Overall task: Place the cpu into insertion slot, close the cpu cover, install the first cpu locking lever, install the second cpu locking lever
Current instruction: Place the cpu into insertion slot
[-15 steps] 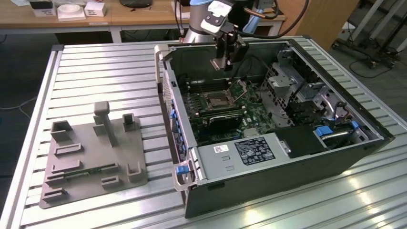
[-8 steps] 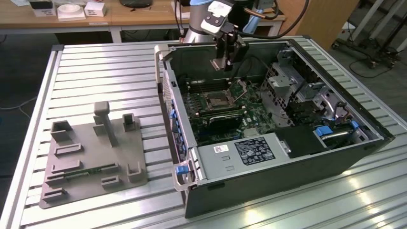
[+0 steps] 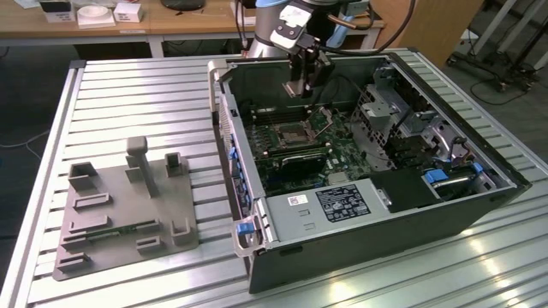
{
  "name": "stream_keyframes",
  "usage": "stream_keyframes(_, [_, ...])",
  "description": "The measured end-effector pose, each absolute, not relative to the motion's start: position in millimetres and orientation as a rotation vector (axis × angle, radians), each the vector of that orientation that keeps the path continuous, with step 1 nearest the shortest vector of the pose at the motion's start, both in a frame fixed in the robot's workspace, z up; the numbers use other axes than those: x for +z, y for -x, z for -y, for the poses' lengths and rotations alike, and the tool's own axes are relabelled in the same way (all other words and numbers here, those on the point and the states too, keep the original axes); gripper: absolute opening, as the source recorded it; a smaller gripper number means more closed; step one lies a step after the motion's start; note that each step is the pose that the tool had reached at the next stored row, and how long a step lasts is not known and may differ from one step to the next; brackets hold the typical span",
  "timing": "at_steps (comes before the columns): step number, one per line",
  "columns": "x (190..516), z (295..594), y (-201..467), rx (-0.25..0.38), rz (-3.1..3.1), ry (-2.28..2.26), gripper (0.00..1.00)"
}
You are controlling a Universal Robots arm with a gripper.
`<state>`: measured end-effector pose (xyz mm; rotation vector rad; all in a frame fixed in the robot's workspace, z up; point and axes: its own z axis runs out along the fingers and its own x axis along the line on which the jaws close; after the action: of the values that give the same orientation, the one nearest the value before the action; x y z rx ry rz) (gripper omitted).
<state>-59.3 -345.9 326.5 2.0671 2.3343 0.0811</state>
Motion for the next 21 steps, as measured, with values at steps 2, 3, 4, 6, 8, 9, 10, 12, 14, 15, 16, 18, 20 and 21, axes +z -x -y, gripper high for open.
stream_keyframes(2, [324.0,345.8,59.3,0.080,-2.329,-2.073,0.55])
stream_keyframes(3, [322.9,345.9,59.2,0.079,-2.317,-2.084,0.55])
stream_keyframes(4, [322.0,345.9,59.3,0.079,-2.302,-2.101,0.55])
stream_keyframes(6, [320.3,345.9,59.3,0.077,-2.267,-2.136,0.55])
stream_keyframes(8, [320.0,345.9,59.3,0.076,-2.252,-2.151,0.55])
stream_keyframes(9, [320.0,345.9,59.3,0.076,-2.252,-2.151,0.55])
stream_keyframes(10, [319.9,345.9,59.3,0.076,-2.252,-2.152,0.55])
stream_keyframes(12, [319.9,345.9,59.3,0.076,-2.252,-2.152,0.55])
stream_keyframes(14, [319.8,345.9,59.3,0.076,-2.252,-2.152,0.55])
stream_keyframes(15, [319.8,345.9,59.3,0.076,-2.252,-2.152,0.55])
stream_keyframes(16, [319.4,345.9,59.3,0.076,-2.251,-2.152,0.55])
stream_keyframes(18, [319.0,345.8,59.3,0.076,-2.251,-2.152,0.55])
stream_keyframes(20, [319.0,345.8,59.3,0.076,-2.251,-2.152,0.55])
stream_keyframes(21, [319.0,345.9,59.3,0.076,-2.251,-2.152,0.55])
